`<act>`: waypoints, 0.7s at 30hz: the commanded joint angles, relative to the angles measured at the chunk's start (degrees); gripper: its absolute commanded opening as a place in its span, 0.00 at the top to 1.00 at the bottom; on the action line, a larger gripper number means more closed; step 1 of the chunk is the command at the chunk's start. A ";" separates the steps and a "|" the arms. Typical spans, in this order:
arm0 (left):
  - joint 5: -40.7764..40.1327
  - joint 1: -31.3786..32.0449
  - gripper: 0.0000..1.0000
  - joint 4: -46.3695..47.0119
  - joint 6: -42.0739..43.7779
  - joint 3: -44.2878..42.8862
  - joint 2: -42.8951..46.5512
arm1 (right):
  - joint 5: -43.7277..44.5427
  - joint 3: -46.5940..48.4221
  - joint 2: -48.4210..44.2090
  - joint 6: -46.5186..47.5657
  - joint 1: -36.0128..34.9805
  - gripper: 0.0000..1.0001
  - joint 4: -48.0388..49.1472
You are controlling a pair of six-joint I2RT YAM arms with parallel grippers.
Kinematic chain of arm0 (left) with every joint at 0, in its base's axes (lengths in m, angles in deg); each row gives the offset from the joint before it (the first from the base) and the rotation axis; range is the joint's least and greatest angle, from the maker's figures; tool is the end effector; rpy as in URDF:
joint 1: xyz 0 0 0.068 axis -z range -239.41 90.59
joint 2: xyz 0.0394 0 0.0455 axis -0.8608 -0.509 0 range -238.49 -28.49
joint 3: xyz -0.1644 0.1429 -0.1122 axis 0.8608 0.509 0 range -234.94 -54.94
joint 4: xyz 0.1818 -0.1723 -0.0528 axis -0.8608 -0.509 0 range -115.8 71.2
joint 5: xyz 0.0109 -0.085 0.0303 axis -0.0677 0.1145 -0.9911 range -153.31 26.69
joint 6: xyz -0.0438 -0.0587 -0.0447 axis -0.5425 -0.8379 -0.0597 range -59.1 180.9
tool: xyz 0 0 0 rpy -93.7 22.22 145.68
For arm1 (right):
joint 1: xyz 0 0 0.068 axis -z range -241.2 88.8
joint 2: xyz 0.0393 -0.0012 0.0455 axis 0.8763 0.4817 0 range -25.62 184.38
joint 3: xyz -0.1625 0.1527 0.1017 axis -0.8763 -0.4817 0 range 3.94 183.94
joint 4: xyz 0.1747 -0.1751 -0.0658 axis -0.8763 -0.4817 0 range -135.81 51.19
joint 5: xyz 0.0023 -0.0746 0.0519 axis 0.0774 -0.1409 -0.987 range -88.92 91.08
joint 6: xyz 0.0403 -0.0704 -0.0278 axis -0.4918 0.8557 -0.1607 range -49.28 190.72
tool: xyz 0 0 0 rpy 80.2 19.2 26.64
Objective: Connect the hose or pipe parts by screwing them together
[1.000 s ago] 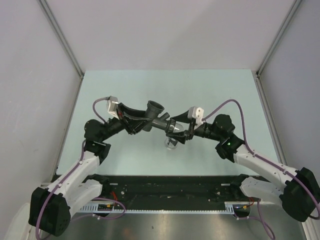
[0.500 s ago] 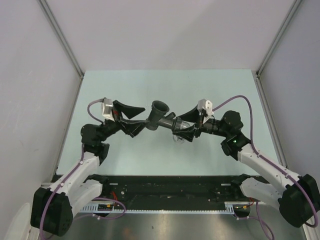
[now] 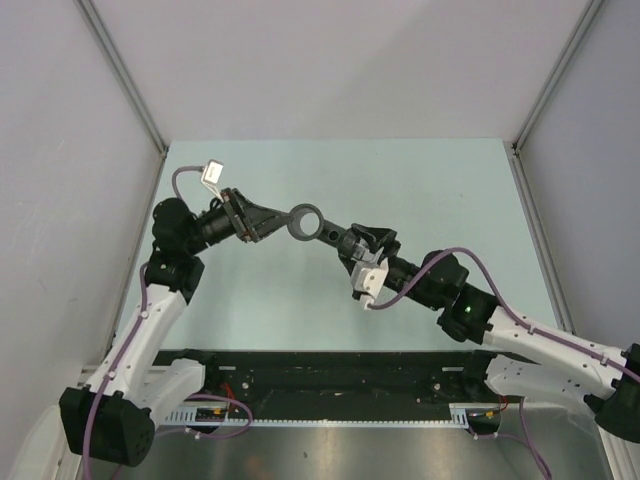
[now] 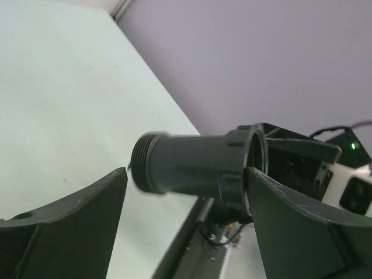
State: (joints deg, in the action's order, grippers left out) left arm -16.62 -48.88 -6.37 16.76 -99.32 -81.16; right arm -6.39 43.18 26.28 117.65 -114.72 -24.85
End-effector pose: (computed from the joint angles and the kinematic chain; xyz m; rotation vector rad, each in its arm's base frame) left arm 0.2340 -0.0994 0.3344 0.2372 1.6700 -1.3420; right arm 0.1529 0.2230 0.3081 -1.2559 0.9110 0.1917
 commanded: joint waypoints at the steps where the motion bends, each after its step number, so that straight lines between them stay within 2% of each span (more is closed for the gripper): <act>1: 3.12 -1.65 0.14 -8.12 -14.17 -2.03 -2.79 | 16.86 1.19 -2.15 25.19 -6.58 1.00 7.40; 3: 3.92 -1.82 0.14 -7.86 -17.46 -2.29 -3.15 | 18.88 0.84 -1.98 31.25 -8.61 1.00 7.31; 7: 5.59 -1.82 0.12 -7.77 -25.27 -3.34 -3.41 | 21.52 -0.83 -1.45 37.42 -13.01 1.00 10.91; 13: 7.71 -2.09 0.11 -6.36 -27.31 -4.66 -1.92 | 24.34 -0.92 1.80 36.48 -13.20 1.00 14.17; 21: 7.02 -3.76 0.11 -6.45 -28.11 -5.01 -1.74 | 22.40 -3.56 2.24 36.38 -10.65 1.00 15.58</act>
State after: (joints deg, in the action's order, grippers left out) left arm -9.93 -51.61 -13.76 -9.62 -101.57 -83.56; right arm 15.45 39.69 28.86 151.82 -125.87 -15.78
